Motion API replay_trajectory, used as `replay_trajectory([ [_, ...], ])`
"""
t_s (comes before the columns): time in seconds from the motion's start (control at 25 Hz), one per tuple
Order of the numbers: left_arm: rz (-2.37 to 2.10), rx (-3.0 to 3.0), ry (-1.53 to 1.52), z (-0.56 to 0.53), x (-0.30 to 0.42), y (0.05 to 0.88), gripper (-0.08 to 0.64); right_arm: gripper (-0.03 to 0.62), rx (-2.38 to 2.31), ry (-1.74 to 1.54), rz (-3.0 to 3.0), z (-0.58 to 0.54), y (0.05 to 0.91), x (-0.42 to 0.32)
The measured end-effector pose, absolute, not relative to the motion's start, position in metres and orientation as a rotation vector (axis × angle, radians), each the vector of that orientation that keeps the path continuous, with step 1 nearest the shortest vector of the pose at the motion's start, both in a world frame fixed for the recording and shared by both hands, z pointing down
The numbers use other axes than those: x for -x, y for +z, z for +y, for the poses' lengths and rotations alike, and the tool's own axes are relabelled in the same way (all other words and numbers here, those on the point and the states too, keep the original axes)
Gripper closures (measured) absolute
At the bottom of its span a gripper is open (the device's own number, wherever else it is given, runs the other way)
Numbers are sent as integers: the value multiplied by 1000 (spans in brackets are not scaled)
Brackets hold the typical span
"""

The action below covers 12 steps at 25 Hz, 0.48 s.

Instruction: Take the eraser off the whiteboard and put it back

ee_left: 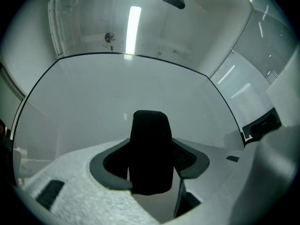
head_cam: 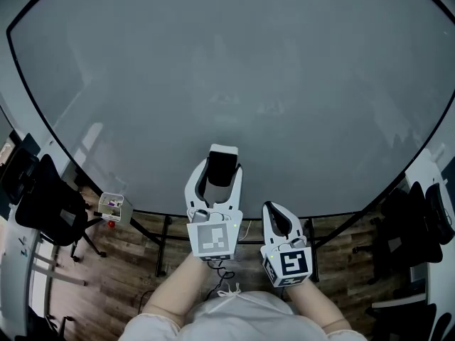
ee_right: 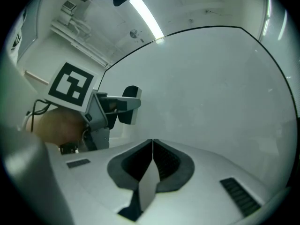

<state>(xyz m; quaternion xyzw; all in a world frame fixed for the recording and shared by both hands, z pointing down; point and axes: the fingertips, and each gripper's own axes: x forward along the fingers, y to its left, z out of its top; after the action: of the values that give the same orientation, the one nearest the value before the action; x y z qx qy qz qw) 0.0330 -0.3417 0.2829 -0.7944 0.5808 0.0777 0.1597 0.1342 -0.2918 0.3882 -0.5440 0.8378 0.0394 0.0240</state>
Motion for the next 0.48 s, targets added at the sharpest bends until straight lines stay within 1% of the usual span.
replay_trajectory([
  [0.48,1695,2240,181,-370,-34,289,301,565,1679,89,2571,-302,383,-139],
])
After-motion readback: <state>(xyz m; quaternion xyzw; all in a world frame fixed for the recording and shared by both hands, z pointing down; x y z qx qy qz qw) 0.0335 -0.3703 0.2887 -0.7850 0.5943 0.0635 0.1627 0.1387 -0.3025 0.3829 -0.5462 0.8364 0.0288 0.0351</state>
